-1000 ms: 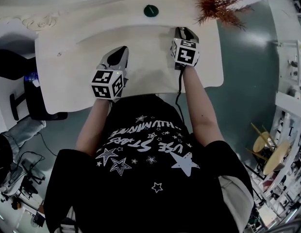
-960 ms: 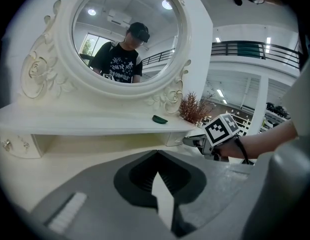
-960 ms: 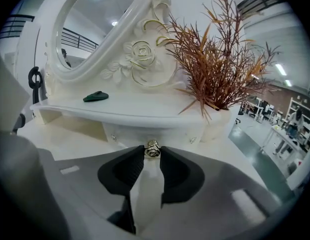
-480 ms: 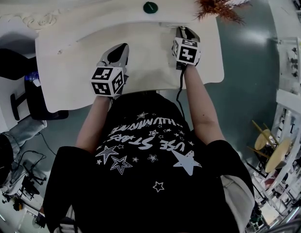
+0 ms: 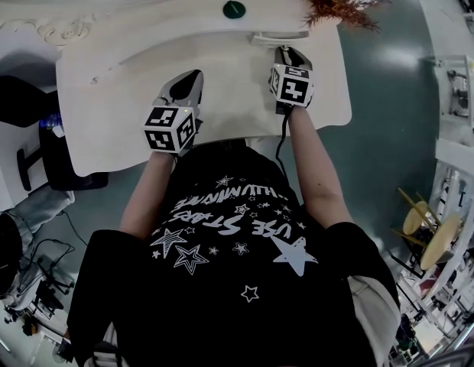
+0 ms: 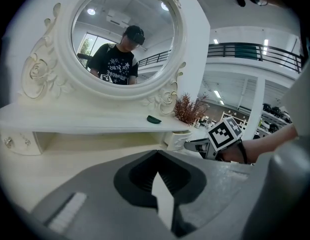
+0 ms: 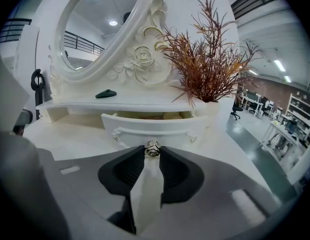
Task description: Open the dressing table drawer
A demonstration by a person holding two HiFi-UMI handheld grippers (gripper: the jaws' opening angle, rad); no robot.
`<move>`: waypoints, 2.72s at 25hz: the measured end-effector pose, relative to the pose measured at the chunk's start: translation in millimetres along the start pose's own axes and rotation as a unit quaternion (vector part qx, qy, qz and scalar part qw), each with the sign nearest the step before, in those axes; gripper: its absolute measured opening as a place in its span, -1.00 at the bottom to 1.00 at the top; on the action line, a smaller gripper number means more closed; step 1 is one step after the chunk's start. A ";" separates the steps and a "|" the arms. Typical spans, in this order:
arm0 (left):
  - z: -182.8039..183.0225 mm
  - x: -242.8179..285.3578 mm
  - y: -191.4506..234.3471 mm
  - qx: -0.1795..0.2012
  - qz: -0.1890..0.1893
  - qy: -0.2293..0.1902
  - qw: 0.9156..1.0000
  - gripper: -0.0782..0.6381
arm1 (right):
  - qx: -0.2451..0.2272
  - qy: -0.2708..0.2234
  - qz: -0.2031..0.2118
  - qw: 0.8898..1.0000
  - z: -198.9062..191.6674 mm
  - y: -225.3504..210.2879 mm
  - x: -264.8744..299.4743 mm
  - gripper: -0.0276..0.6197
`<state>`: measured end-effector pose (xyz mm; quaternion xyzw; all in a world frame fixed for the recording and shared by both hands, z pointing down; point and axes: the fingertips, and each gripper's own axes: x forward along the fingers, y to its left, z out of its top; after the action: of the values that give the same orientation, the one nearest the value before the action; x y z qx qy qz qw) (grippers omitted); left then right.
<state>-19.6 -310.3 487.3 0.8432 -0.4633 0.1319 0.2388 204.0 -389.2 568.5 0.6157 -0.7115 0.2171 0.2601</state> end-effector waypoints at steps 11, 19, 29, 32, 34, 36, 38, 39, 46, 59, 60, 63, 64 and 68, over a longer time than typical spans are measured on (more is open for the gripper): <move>-4.4 -8.1 -13.8 -0.001 -0.003 -0.001 1.000 -0.78 | 0.003 0.006 0.002 1.000 -14.5 -1.5 -17.3 -0.53; -9.3 -13.0 -17.0 -0.003 -0.003 -0.001 1.000 -0.78 | 0.003 0.007 0.001 1.000 -20.2 -0.1 -24.9 -0.53; -14.2 -14.3 -22.6 -0.004 -0.003 -0.001 1.000 -0.78 | 0.002 0.007 0.006 1.000 -27.7 1.8 -30.3 -0.53; -15.3 -15.3 -27.8 -0.004 -0.003 -0.001 1.000 -0.78 | 0.001 0.006 0.009 1.000 -29.2 0.1 -33.8 -0.53; -16.6 -16.4 -30.2 -0.006 -0.001 0.000 1.000 -0.78 | 0.002 0.005 0.012 1.000 -30.3 0.0 -35.4 -0.53; -18.2 -16.9 -30.6 -0.008 0.002 0.001 1.000 -0.78 | 0.002 0.005 0.014 1.000 -30.8 0.7 -35.3 -0.53; -19.7 -17.5 -31.0 -0.008 0.004 0.001 1.000 -0.78 | 0.003 0.004 0.015 1.000 -31.0 1.7 -34.3 -0.53; -20.4 -17.8 -31.9 -0.008 0.005 0.001 1.000 -0.78 | 0.003 0.003 0.016 1.000 -30.9 1.7 -34.1 -0.53; -21.1 -23.6 -41.4 -0.008 0.023 -0.006 1.000 -0.78 | 0.008 0.006 0.031 0.999 -31.7 -0.4 -37.0 -0.43; -39.7 -50.9 -58.4 -0.010 0.052 -0.029 0.998 -0.78 | 0.001 -0.006 0.043 0.999 -39.9 -0.8 -63.8 -0.32; -39.6 -53.2 -58.3 -0.009 0.048 -0.030 0.998 -0.78 | 0.006 -0.007 0.036 0.999 -41.1 -2.3 -68.1 -0.32; -39.1 -62.4 -55.2 -0.001 0.034 -0.029 0.999 -0.78 | 0.023 -0.008 0.021 0.999 -45.0 -1.7 -81.7 -0.33; -39.7 -66.8 -53.6 0.002 0.029 -0.028 0.999 -0.78 | 0.027 -0.010 0.016 0.999 -46.4 0.2 -87.3 -0.33; -48.0 -91.4 -46.9 0.011 0.007 -0.022 1.000 -0.78 | 0.050 -0.015 -0.010 0.999 -57.5 13.0 -115.4 -0.41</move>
<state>-29.0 -198.0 474.5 0.8452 -0.4730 0.1203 0.2180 209.4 -263.0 539.4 0.6379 -0.6976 0.2408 0.2202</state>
